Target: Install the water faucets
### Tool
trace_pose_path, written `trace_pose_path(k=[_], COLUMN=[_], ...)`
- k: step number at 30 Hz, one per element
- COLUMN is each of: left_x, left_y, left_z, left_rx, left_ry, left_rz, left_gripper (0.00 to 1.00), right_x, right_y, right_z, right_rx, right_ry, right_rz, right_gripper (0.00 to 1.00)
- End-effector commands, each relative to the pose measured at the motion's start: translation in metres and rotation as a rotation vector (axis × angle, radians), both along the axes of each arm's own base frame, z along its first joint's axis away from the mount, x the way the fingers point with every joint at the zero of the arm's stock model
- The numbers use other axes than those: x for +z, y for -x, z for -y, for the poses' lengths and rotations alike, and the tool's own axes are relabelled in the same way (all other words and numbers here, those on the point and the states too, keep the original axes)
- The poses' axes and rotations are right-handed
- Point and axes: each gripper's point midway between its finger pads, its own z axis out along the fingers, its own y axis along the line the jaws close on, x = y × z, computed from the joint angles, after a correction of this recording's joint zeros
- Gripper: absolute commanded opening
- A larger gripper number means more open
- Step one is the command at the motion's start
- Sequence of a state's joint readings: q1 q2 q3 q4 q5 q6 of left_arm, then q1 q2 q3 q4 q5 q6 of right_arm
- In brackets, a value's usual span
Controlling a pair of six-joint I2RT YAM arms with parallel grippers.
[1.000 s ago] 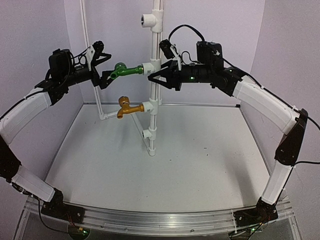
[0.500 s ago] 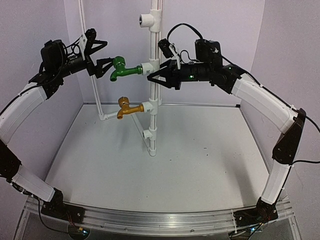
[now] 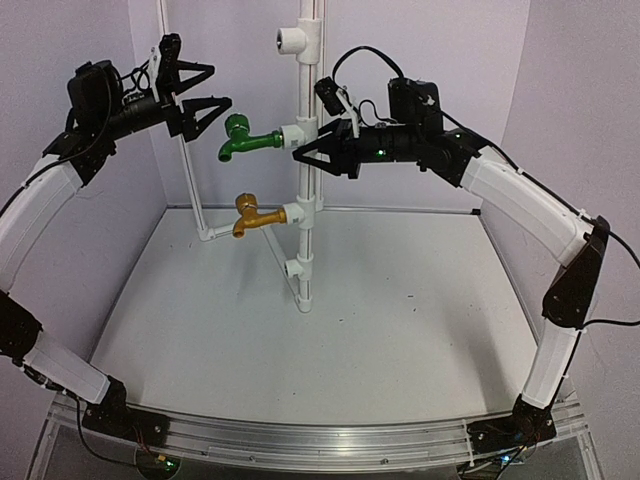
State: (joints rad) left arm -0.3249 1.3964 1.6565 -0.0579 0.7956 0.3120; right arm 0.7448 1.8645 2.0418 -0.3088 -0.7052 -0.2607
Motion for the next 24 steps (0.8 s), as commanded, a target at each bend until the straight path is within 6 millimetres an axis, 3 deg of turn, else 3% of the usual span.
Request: trace_pose_path(k=[1,6,12,24], left_x=[0.008,-0.028,-0.065,-0.051], left_y=[-0.021,-0.037,-0.019,-0.028], left_z=[-0.026,-0.039,-0.027,-0.014], left_rx=[0.129,0.21,0.09,-0.001], left_ry=[0.063,0.043,-0.023,0.018], left_rz=[-0.139,-0.296,-0.346,-0.352], left_gripper=[0.99,0.99,0.99,0.99], right_x=[0.031,0.03,0.03,0.027], right_y=[0.001,0.001,0.001,0.001], right_z=[0.002,0.004,0.003,-0.001], right_rx=[-0.01,-0.016,-0.015,0.004], right_ry=[-0.067,-0.064,-0.064,-0.065], right_rz=[0.067,0.068,0.068,0.059], right_gripper=[0.22,0.22,0.31,0.36])
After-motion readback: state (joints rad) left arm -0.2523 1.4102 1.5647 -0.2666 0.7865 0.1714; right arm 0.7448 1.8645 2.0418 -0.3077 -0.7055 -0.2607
